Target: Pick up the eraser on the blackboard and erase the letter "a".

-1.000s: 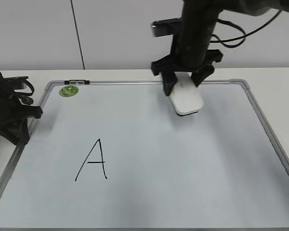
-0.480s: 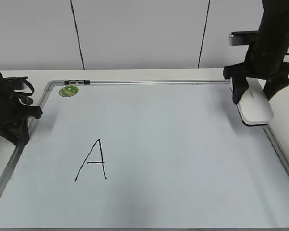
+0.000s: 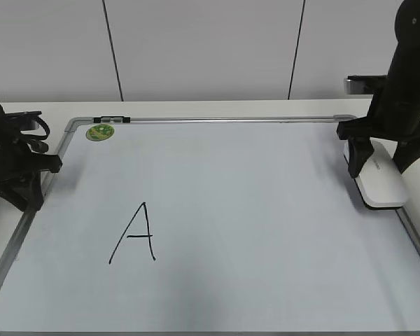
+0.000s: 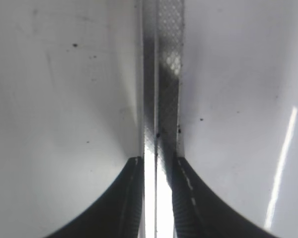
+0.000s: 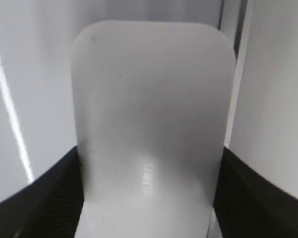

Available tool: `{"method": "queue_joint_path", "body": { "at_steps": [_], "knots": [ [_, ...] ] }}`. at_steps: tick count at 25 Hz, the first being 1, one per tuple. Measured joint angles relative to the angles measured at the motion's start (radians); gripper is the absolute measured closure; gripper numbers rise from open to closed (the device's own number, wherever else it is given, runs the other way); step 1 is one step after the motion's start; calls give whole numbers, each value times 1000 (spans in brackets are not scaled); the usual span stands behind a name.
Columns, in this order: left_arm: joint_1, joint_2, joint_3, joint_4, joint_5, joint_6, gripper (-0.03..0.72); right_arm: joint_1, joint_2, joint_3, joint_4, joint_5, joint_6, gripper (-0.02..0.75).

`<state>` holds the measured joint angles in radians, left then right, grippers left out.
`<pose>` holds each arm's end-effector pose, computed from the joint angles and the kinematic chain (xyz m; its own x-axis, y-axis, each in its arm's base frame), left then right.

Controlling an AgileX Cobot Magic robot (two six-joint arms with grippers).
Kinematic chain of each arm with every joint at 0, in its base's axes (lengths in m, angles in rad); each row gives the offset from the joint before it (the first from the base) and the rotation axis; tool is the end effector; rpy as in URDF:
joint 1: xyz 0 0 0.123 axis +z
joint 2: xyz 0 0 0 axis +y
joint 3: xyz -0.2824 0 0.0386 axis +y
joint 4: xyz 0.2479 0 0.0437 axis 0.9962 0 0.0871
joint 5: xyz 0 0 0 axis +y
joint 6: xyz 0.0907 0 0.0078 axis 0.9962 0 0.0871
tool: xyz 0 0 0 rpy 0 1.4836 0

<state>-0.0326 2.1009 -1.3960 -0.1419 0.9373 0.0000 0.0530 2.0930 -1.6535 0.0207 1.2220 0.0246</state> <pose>0.3944 -0.0233 0.1294 -0.9986 -0.0512 -0.0109 -0.0496 0.9921 -0.1153 0.4161 0.0238 0.1916 -0.9998 -0.0213 0.0041 -0.0212 0.9996 0.0193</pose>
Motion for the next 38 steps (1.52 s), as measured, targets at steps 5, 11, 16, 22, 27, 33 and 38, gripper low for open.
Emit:
{"method": "queue_joint_path", "body": {
  "at_steps": [5, 11, 16, 22, 27, 33, 38],
  "knots": [
    [0, 0, 0, 0, 0, 0, 533, -42, 27, 0, 36, -2, -25, 213],
    [0, 0, 0, 0, 0, 0, 531, -52, 29, 0, 38, -2, -45, 213],
    [0, 0, 0, 0, 0, 0, 526, -52, 29, 0, 42, -2, -48, 213],
    [0, 0, 0, 0, 0, 0, 522, -52, 66, 0, 52, -5, -48, 213],
    [0, 0, 0, 0, 0, 0, 522, -52, 77, 0, 55, -7, -48, 213],
    [0, 0, 0, 0, 0, 0, 519, -52, 77, 0, 55, -7, -48, 213],
    [0, 0, 0, 0, 0, 0, 516, -52, 77, 0, 58, -7, -48, 213]
  ]
}}
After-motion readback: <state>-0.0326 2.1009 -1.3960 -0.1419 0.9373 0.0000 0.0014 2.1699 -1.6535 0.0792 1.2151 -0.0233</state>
